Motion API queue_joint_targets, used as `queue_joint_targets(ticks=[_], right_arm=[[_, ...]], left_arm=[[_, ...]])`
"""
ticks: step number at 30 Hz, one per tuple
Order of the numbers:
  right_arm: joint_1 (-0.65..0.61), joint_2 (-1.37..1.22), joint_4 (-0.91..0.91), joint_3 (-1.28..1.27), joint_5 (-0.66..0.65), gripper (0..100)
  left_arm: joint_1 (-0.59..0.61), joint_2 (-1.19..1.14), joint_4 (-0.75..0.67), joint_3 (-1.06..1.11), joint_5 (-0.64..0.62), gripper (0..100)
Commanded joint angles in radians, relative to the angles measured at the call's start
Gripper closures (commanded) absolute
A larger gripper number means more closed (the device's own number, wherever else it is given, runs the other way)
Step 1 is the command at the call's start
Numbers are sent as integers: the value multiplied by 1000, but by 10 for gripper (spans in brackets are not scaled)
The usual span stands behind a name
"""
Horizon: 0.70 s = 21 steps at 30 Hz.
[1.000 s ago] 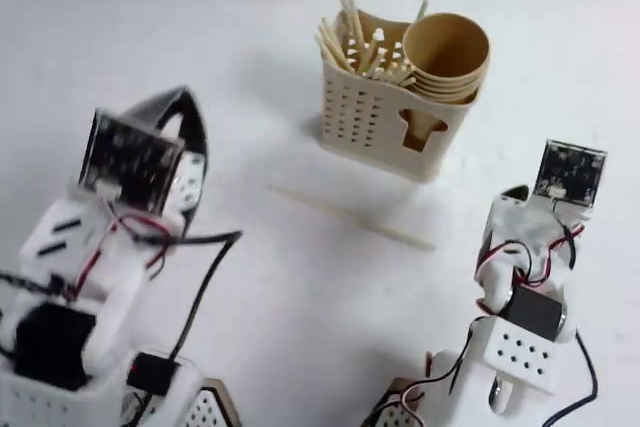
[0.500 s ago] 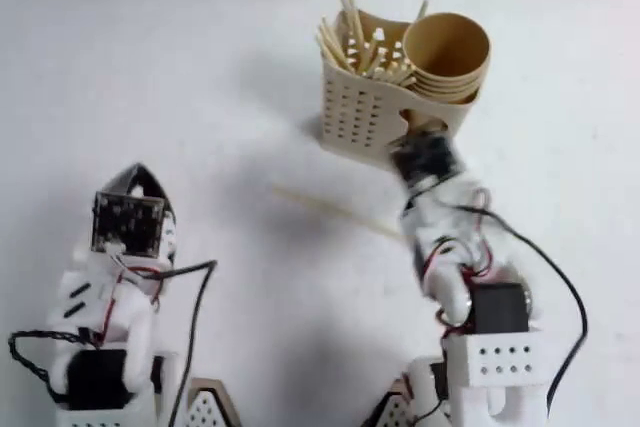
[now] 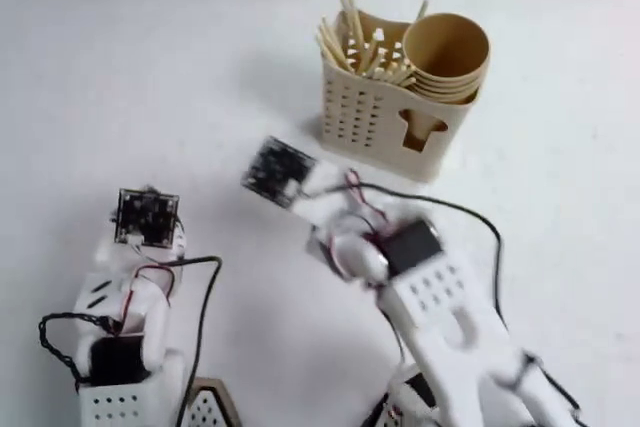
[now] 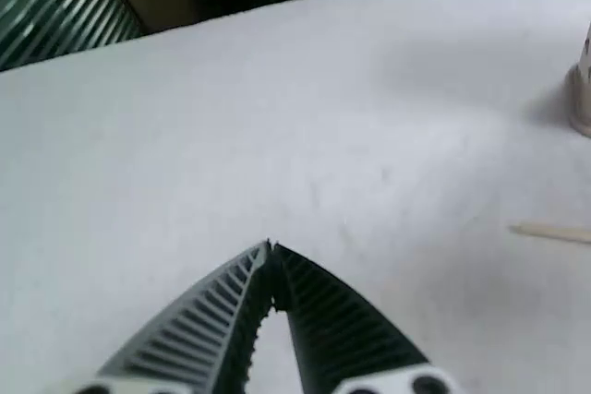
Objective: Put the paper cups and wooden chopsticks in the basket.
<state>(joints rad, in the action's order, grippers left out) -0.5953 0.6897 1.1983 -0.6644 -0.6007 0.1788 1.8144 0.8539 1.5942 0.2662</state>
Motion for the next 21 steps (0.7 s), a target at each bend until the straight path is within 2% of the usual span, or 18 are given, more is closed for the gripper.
queue_joint_targets(ticks=[1,3,10,15,21], right_arm=[[-12,-259,5,207,-9,949],[-10,-358,7,281,-11,937],[-15,-670,7,471,-23,786],[-16,-857,7,562,-140,783],[-10,-1010,7,661,-150,783]], left_arm=[[12,10,-26,5,12,976],[12,10,-26,6,12,976],[12,10,-26,9,14,976],[12,10,-26,11,14,976],[12,10,-26,11,14,976]])
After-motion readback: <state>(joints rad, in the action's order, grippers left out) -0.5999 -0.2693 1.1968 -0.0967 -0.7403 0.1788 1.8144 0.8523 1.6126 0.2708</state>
